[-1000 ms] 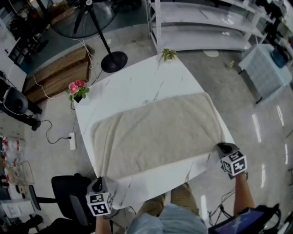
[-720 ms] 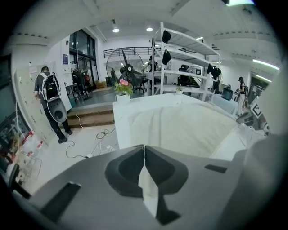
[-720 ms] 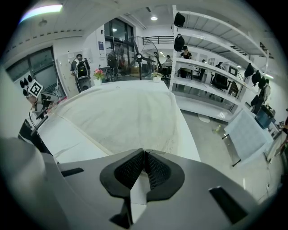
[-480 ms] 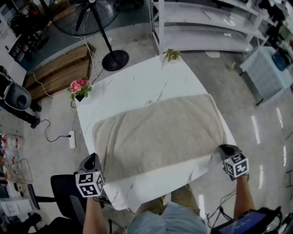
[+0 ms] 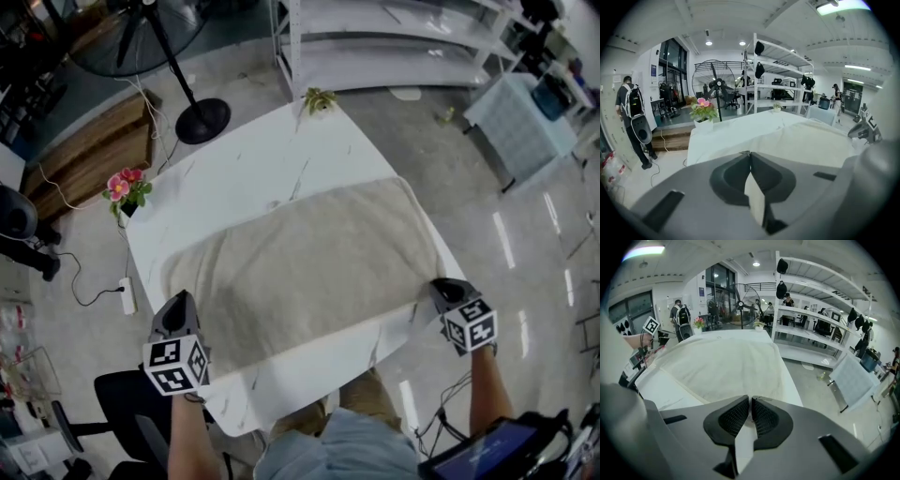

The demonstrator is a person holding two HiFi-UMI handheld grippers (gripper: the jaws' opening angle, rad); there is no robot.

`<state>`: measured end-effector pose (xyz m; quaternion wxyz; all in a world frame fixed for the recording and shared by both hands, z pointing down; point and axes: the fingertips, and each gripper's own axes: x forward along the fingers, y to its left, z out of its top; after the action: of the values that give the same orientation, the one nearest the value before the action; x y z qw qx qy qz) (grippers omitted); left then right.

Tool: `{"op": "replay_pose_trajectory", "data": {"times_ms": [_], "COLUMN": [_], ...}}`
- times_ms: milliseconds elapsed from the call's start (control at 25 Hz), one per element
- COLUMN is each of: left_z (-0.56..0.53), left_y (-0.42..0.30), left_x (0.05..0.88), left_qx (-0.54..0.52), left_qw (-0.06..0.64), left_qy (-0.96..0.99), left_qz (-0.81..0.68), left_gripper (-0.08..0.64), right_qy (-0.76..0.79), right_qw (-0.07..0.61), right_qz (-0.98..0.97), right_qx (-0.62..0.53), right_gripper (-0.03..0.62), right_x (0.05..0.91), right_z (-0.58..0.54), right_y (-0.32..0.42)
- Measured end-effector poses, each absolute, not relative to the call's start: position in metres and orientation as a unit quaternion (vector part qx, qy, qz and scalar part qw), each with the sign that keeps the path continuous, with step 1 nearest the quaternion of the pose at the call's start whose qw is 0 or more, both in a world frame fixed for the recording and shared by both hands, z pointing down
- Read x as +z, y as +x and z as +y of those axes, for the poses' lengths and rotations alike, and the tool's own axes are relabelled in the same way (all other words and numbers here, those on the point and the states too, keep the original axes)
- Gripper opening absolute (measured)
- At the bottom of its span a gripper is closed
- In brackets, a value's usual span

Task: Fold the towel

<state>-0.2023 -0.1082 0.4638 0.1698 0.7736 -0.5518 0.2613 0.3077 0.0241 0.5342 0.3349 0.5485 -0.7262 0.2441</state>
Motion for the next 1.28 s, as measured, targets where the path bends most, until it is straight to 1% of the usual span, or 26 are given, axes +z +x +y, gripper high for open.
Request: {"op": "replay_pose_trajectory", "data": {"times_ms": [120, 400, 560, 640, 760, 1000, 1160, 1280], "left_z": [-0.107, -0.128, -0.131, -0.132, -0.136, -0.128, -0.13, -0.136], "left_y": [-0.172, -0.142, -0.136, -0.142, -0.166, -0.212, -0.237, -0.254], "left_x": [0.462, 0.471, 0.467, 0.465, 0.461, 0.464, 0.479, 0.489], "left_qx": [0.252, 0.267, 0.261, 0.257, 0.251, 0.24, 0.237, 0.233], "left_qw": [0.17, 0.162, 0.156, 0.16, 0.167, 0.19, 0.217, 0.228], "left_qy": [0.786, 0.791, 0.785, 0.776, 0.758, 0.714, 0.687, 0.676], "left_qz": [-0.539, -0.526, -0.54, -0.553, -0.579, -0.63, -0.652, -0.661], "left_gripper": [0.009, 0.009, 0.009, 0.009, 0.009, 0.009, 0.009, 0.008], "right_qy": [0.564, 0.582, 0.572, 0.559, 0.515, 0.344, 0.25, 0.205], "right_qw": [0.309, 0.294, 0.28, 0.271, 0.25, 0.222, 0.235, 0.261], "right_qz": [-0.728, -0.73, -0.747, -0.762, -0.803, -0.906, -0.937, -0.941], "right_qx": [0.236, 0.203, 0.192, 0.181, 0.165, 0.102, 0.072, 0.068], "right_gripper": [0.037, 0.043, 0.043, 0.044, 0.044, 0.043, 0.035, 0.029], "right_x": [0.514, 0.469, 0.461, 0.45, 0.435, 0.412, 0.419, 0.443], "right_z": [0.017, 0.013, -0.004, -0.019, -0.053, -0.134, -0.171, -0.185], "right_y": [0.308, 0.319, 0.296, 0.273, 0.202, 0.006, -0.105, -0.159]}}
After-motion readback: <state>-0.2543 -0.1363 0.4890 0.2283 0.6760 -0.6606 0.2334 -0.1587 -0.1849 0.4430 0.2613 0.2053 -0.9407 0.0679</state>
